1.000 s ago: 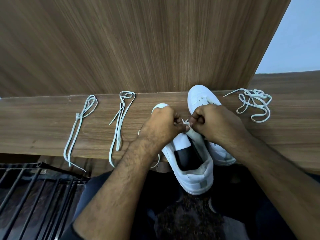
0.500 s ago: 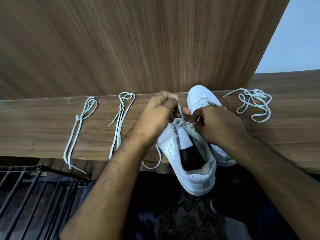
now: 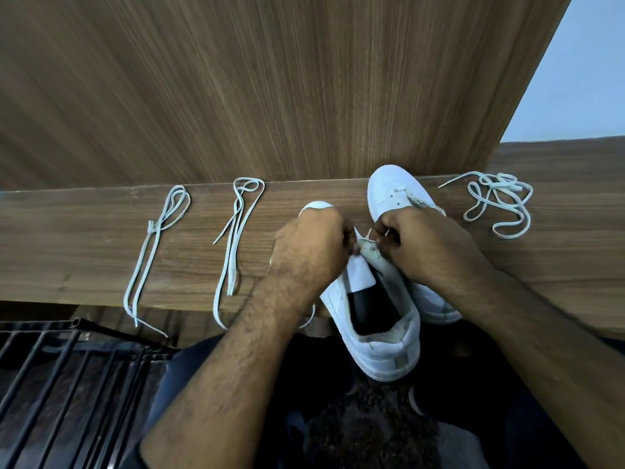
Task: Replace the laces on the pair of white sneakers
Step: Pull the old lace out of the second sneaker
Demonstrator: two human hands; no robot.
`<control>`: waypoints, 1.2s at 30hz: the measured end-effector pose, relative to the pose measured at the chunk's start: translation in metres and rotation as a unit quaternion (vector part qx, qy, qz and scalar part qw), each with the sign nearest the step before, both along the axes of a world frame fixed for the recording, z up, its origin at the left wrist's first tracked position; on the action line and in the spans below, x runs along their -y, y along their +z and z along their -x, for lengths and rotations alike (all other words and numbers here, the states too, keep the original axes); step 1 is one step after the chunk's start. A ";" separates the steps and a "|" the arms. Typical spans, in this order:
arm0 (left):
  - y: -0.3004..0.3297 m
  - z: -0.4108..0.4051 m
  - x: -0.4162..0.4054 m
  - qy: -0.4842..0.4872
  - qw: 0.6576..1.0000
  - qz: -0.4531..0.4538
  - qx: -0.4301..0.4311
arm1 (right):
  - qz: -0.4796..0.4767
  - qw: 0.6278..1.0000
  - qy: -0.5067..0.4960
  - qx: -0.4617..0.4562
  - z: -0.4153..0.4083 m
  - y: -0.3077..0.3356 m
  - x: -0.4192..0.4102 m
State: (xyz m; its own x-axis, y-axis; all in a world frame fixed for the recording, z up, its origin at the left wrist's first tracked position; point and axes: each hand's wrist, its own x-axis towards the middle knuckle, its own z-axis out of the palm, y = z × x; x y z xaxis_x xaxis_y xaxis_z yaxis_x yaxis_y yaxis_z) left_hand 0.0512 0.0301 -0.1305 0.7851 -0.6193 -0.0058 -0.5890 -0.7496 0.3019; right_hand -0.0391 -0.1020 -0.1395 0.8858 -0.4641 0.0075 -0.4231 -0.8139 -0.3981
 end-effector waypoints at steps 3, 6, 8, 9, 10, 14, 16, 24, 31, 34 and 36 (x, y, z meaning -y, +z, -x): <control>0.006 0.002 0.004 0.007 0.977 0.191 -0.097 | -0.006 1.000 0.003 0.009 0.002 0.001 0.000; 0.025 0.010 0.008 0.102 0.788 0.474 -0.379 | 0.005 1.000 -0.001 0.012 -0.001 -0.003 0.001; 0.030 0.010 0.008 0.134 0.709 0.534 -0.441 | 0.003 1.000 0.000 0.005 -0.001 -0.003 0.000; 0.028 0.006 0.007 0.147 0.739 0.526 -0.395 | -0.004 1.000 0.001 0.004 -0.001 -0.002 0.000; 0.025 0.002 0.004 0.157 0.792 0.500 -0.313 | -0.008 1.000 0.002 0.005 0.000 -0.002 0.000; 0.019 -0.011 -0.011 0.081 0.946 0.311 0.032 | -0.018 1.000 0.011 0.004 0.001 0.002 -0.001; 0.019 -0.014 -0.018 0.048 0.982 0.168 0.074 | -0.019 1.000 0.010 0.001 0.001 0.002 -0.001; 0.008 -0.021 -0.020 -0.013 0.998 0.007 -0.062 | -0.012 1.000 0.009 -0.008 -0.001 -0.002 0.000; 0.016 -0.026 -0.020 0.187 0.969 0.105 0.121 | -0.016 1.000 0.016 0.000 -0.001 -0.004 0.002; 0.012 -0.031 -0.025 0.224 0.953 0.018 0.201 | -0.018 1.000 0.018 0.011 0.000 -0.004 0.001; 0.011 -0.029 -0.024 0.215 0.960 0.006 0.181 | -0.010 0.999 0.031 0.017 0.001 -0.003 0.000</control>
State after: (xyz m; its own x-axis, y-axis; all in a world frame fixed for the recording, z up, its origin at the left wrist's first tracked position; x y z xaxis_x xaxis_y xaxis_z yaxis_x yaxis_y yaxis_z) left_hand 0.0804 0.0545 -0.1199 0.9174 -0.2350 0.3211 -0.2932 -0.9447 0.1465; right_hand -0.0399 -0.1024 -0.1425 0.9124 -0.4084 0.0292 -0.3578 -0.8300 -0.4280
